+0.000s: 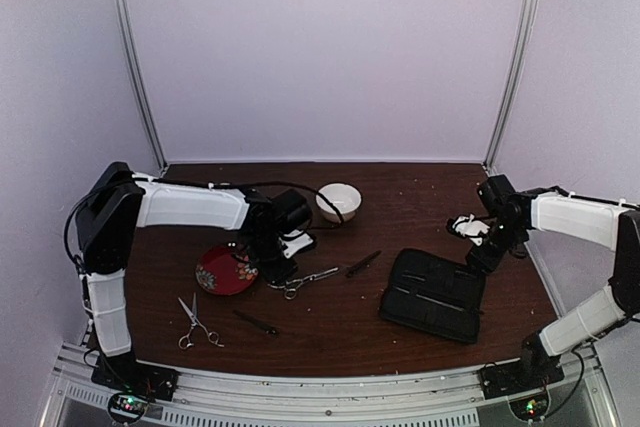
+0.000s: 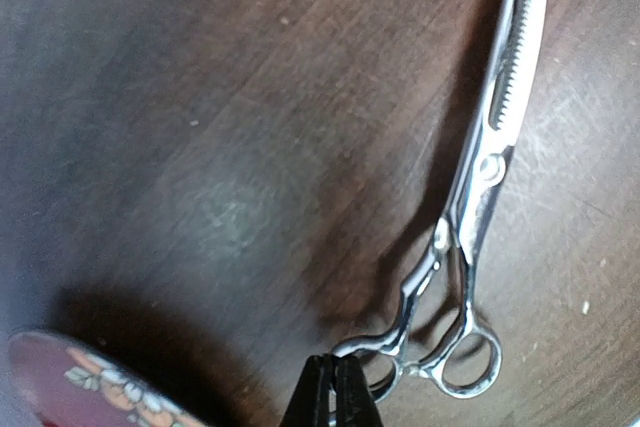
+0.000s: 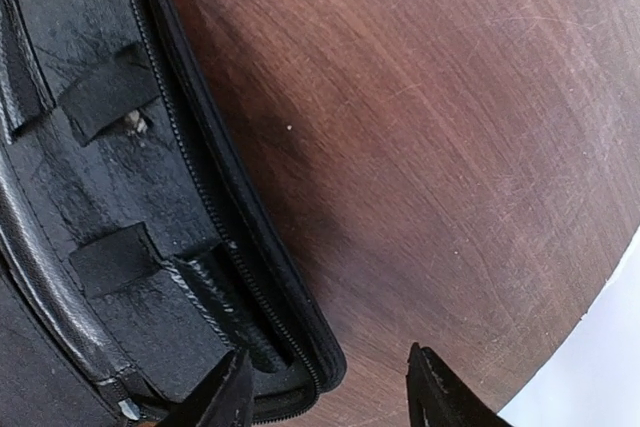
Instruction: Sort the hair-cutting tools
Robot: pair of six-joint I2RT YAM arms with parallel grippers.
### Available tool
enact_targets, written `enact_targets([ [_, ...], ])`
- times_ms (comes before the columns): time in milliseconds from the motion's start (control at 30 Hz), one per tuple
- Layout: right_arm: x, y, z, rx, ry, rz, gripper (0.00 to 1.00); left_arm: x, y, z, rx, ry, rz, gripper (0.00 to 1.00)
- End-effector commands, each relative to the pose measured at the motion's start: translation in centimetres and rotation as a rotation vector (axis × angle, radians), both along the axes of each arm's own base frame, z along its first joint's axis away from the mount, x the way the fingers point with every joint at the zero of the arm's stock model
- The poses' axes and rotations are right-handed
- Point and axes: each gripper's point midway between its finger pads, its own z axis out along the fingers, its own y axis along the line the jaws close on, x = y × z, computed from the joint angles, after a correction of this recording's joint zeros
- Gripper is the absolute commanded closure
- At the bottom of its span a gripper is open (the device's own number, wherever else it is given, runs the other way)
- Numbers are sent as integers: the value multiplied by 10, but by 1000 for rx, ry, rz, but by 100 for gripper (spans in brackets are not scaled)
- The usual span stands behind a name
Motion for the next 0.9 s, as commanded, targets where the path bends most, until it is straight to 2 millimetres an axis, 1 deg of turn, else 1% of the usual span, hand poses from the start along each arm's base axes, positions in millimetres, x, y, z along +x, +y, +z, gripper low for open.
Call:
enact_targets([
  [0,12,-3,1,-35,-3,38,46,10,-2,41,-45,-107,-33,100],
  [133,10,2,-9,-18,40,56,43,10,1,66,-55,-139,-54,100],
  [233,8,6,-14,3,70,68,44,5,-5,82,-102,-135,-98,100],
  [300,9,8,-16,10,80,72,49,4,-9,93,-133,-146,-117,100],
  [400,10,12,-17,29,92,86,60,2,-16,109,-178,-151,-147,100],
  [533,15,18,-15,52,94,100,65,-4,-30,126,-229,-162,-203,100],
  [633,20,20,-14,55,95,105,67,-10,-38,131,-246,-157,-232,100],
  [733,23,23,-17,67,114,112,67,-13,-40,130,-249,-148,-236,100],
  [800,22,25,-20,76,130,120,67,-9,-33,123,-206,-155,-212,100],
  [867,21,27,-23,80,142,124,67,1,-19,111,-113,-186,-156,100],
])
